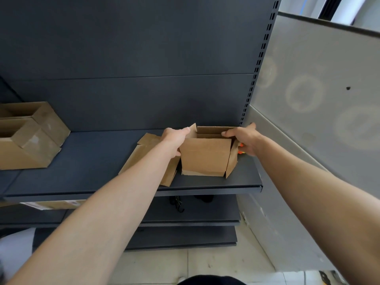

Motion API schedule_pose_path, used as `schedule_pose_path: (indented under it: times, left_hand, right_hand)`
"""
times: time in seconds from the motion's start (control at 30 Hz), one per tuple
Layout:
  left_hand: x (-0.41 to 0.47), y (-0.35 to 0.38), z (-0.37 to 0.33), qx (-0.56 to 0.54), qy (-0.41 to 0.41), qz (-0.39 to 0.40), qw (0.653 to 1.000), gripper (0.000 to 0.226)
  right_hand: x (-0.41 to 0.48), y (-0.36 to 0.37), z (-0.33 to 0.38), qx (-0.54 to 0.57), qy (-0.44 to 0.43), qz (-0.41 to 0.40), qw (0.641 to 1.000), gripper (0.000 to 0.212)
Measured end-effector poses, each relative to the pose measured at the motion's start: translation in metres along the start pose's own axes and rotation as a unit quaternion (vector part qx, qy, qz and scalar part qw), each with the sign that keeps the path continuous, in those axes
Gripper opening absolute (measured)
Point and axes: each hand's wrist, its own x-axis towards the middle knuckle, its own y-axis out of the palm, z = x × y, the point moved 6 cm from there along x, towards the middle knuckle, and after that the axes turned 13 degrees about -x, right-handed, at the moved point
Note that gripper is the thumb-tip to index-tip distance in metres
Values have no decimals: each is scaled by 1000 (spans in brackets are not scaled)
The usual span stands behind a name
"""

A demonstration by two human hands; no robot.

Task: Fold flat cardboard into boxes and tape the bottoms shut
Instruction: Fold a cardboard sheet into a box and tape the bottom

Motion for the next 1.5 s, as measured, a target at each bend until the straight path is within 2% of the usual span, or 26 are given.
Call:
schedule_pose_path:
  times: [0.17, 0.27, 0.33, 0.43, 0.57, 0.73, 1.0, 1.1, 1.2, 1.3, 1.5]
  left_hand:
    - [-2, 5, 2, -38, -6, 7, 999, 56]
    - [-4, 5, 4, -75, -25, 17, 997, 49]
    - [-4, 4, 5, -95, -35, 29, 994, 43]
    - [-3, 4, 6, -102, -49, 52, 992, 35]
    - [-4, 4, 5, -82, -73, 52, 993, 32]
    - [-5, 3, 10, -76, -129, 53, 987, 47]
    - [-5, 9, 29, -106, -147, 66, 981, 59]
    - [-2, 12, 28, -120, -126, 77, 982, 67]
    - [0, 14, 26, -74, -98, 81, 989, 79]
    - [-2, 18, 28, -37, -61, 83, 994, 76]
    - [0, 22, 44, -69, -2, 64, 996, 66]
  right_hand:
    - [-3, 18, -1, -48, -15, 102, 994, 103]
    - [-5, 18, -1, -30, -24, 133, 990, 96]
    - [-9, 17, -1, -2, -20, 149, 989, 80]
    - [-12, 13, -1, 7, 2, 142, 990, 38]
    - [-6, 4, -4, 11, 13, 81, 997, 23]
    - [-1, 2, -6, -41, 18, 37, 998, 38]
    - [0, 6, -13, -79, 23, 7, 997, 50]
    - [1, 7, -12, -74, 7, -42, 996, 49]
    - [0, 6, -8, -83, 6, -59, 995, 51]
    - [2, 6, -7, -121, 3, -68, 990, 55]
    - [7, 8, -16, -124, 2, -70, 990, 55]
